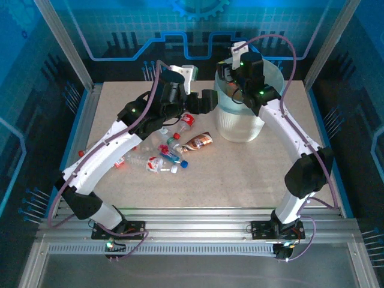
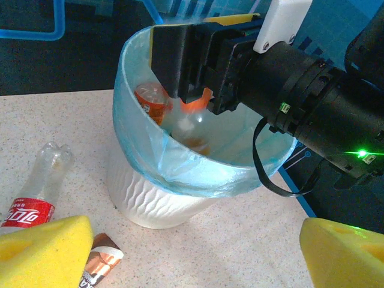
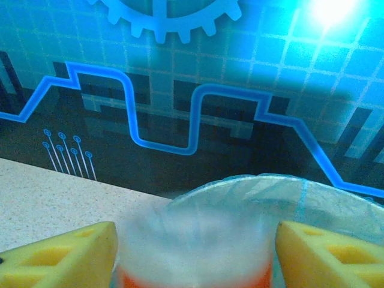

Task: Put the plastic bottles in the bin

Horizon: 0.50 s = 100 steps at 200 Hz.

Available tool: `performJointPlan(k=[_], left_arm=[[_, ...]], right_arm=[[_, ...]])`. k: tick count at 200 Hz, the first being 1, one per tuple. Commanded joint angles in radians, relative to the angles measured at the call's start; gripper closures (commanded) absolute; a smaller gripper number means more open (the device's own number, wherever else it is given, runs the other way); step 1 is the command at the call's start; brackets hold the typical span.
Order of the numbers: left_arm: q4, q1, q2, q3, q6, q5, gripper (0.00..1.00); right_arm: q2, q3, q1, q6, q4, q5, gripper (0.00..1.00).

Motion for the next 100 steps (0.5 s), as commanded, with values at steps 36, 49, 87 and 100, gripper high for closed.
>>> performJointPlan(k=[36, 49, 87, 100], left_arm=[[0.012, -0.003, -0.042, -0.005, 0.024, -0.001, 0.09], [0.013, -0.004, -0.049, -0.010, 0.024, -0.007, 0.09], [0.038, -0.003, -0.079, -0.061, 0.006, -0.019, 0.09], [0.029, -0.003, -0.079, -0.066, 0.003, -0.021, 0.09]], right_arm=[[-0.059, -0.007, -0.027, 0.023, -0.008, 0.001, 0.29], [-0.065, -0.007, -0.031, 0.023, -0.018, -0.010, 0.30], [-0.100, -0.024, -0.032, 0.041, -0.037, -0.036, 0.32], [-0.116, -0.027, -0.032, 0.061, -0.048, -0.056, 0.32]])
